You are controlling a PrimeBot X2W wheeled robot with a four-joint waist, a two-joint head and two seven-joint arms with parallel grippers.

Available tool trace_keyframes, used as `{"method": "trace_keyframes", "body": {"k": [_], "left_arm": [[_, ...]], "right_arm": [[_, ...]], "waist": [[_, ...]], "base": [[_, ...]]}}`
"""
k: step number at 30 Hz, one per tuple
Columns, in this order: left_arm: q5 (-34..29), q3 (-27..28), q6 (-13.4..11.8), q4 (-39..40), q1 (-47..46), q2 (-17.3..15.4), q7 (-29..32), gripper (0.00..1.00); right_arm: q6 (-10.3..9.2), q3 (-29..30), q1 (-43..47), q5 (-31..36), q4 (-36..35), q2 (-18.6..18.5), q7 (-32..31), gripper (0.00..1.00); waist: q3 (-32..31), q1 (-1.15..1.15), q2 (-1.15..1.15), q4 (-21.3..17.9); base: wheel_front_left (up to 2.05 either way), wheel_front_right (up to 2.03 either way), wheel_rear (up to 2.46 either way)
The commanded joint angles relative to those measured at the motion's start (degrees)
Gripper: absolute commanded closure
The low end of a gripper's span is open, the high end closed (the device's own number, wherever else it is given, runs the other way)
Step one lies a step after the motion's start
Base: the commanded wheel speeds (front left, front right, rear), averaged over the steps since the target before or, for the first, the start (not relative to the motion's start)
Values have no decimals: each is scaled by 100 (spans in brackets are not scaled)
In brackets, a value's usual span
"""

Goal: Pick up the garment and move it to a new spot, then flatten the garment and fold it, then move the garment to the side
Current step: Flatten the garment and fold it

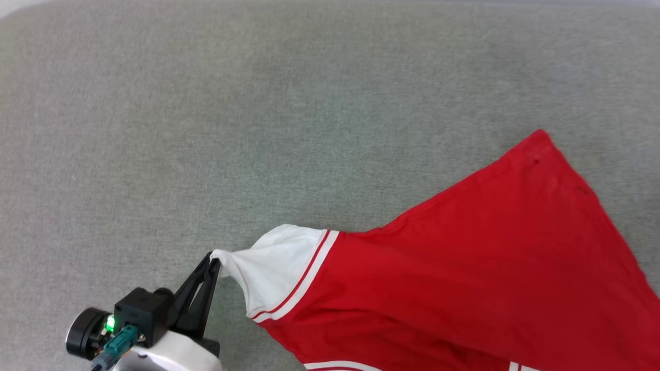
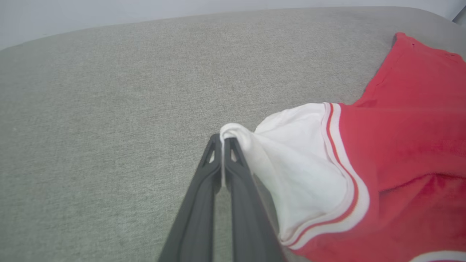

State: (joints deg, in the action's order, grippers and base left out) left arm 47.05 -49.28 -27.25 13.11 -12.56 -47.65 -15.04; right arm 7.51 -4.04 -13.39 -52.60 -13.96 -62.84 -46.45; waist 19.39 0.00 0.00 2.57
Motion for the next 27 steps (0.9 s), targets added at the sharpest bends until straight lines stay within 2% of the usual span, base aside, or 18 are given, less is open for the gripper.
{"method": "trace_keyframes", "body": {"k": [1,8,13,18,24,26,27], "left_arm": [[-68,5,32,-16,-145,55,9,100],[-225,-45,96,-19,-446,209,28,100],[-328,-69,124,-16,-613,295,35,100],[-409,-80,142,-31,-751,404,31,100],[-431,-106,169,-109,-805,499,25,100],[-412,-101,172,-146,-792,518,22,100],[-399,-100,181,-168,-784,528,21,100]], "right_arm": [[-4,-232,-417,98,-5,21,-276,0],[-4,-1282,-2150,648,459,682,-1355,0],[-4,-1796,-3023,956,1118,1148,-1556,0],[-4,-2240,-3287,1142,1703,1401,-1492,0],[-3,-2980,-2940,1030,2242,1533,-1307,0],[-3,-3071,-2960,1011,2327,1544,-1139,96],[-3,-3087,-3012,997,2339,1531,-1038,100]], "waist": [[213,0,0,178],[638,0,0,486],[945,0,0,671],[1184,0,0,802],[1250,0,0,846],[1216,0,0,824],[1180,0,0,809]], "base": [[0,0,0],[0,0,0],[0,0,0],[0,0,0],[0,0,0],[0,0,0],[0,0,0]]}}
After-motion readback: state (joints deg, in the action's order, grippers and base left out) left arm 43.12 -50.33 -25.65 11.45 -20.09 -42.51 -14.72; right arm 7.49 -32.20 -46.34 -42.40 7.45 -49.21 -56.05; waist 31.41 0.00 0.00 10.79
